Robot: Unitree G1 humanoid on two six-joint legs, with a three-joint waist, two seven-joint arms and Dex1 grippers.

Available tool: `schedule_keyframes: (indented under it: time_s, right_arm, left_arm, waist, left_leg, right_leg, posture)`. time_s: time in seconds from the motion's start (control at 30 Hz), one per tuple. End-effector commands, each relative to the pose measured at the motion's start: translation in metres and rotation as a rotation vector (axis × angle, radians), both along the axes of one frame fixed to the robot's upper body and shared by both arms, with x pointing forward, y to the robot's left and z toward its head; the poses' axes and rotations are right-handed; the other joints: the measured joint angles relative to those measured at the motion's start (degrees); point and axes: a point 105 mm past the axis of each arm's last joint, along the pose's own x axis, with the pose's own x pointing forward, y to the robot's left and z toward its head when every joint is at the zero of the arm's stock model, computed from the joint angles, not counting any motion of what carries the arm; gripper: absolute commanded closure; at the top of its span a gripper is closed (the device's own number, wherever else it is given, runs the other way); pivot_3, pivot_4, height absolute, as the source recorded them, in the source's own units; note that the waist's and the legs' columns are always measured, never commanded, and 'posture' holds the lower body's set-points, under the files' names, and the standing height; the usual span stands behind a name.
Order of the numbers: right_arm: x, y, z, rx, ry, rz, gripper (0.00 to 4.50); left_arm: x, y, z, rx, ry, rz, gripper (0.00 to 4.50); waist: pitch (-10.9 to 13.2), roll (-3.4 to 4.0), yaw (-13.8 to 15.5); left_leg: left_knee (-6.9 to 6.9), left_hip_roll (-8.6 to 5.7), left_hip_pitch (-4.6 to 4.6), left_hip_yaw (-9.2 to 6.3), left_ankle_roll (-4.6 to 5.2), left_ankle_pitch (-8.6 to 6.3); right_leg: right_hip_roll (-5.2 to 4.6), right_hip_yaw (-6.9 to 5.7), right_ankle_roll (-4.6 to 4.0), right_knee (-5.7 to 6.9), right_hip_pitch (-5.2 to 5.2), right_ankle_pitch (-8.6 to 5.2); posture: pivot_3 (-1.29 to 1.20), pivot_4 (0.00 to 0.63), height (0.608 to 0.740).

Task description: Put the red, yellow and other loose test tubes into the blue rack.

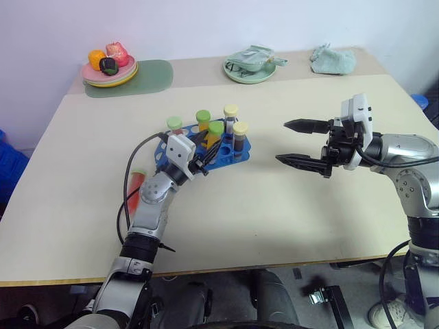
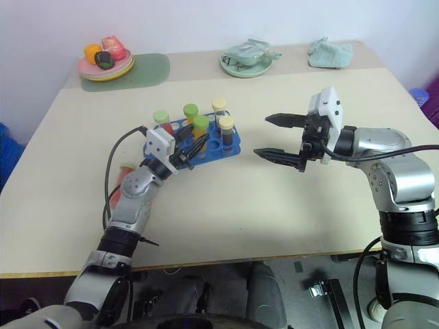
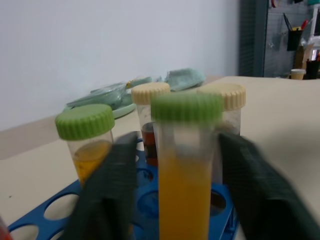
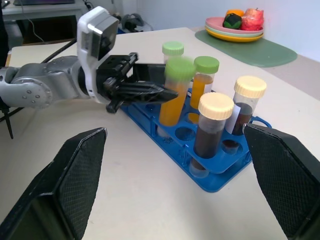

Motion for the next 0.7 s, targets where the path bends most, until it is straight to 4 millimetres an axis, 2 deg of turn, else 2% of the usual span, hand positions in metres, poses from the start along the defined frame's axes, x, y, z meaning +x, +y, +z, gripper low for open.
schedule_keyframes:
  time_s: [0.03, 0.13, 0.37, 0.53, 0.7]
  right_arm:
    - [-0.001, 0.003, 0.012, 0.003, -0.059, 0.018, 0.00]
    - [-0.001, 0.004, 0.011, 0.000, -0.061, 0.020, 0.00]
    - [0.000, 0.002, 0.009, 0.000, -0.057, 0.017, 0.00]
    - [0.002, 0.003, 0.007, 0.004, -0.055, 0.021, 0.00]
    - [0.003, 0.004, 0.007, 0.003, -0.054, 0.033, 0.00]
  left_arm:
    - [-0.004, 0.003, 0.018, -0.011, -0.064, 0.007, 0.08]
    - [-0.007, 0.005, 0.021, 0.001, -0.067, -0.003, 0.08]
    - [-0.036, 0.035, 0.035, 0.070, -0.037, 0.019, 0.08]
    - [-0.043, 0.066, 0.057, 0.114, -0.045, 0.129, 0.08]
    - [-0.059, 0.099, 0.064, 0.220, 0.074, 0.209, 0.08]
  waist:
    - [0.0, 0.00, 0.1]
    - [0.0, 0.00, 0.1]
    - [0.0, 0.01, -0.1]
    - [0.0, 0.01, 0.2]
    - [0.0, 0.00, -0.2]
  left_leg:
    - [0.00, 0.00, 0.00, 0.00, 0.00, 0.00]
    - [0.01, -0.01, 0.00, 0.00, 0.00, 0.00]
    - [-0.02, 0.05, -0.01, 0.01, 0.01, -0.01]
    - [0.00, 0.02, -0.01, 0.01, 0.02, -0.01]
    - [-0.09, 0.10, 0.00, 0.07, 0.03, -0.02]
  right_leg:
    - [0.00, 0.00, 0.00, 0.00, 0.00, 0.00]
    - [-0.02, 0.00, 0.00, 0.00, 0.02, 0.00]
    - [0.02, 0.01, 0.00, 0.04, -0.05, 0.00]
    - [0.00, 0.01, -0.01, 0.02, 0.00, 0.00]
    - [0.05, 0.01, -0.01, 0.05, -0.09, -0.01]
  posture:
    - [0.00, 0.150, 0.740]
    - [0.00, 0.150, 0.740]
    - [0.00, 0.150, 0.740]
    - [0.00, 0.150, 0.740]
    - [0.00, 0.150, 0.740]
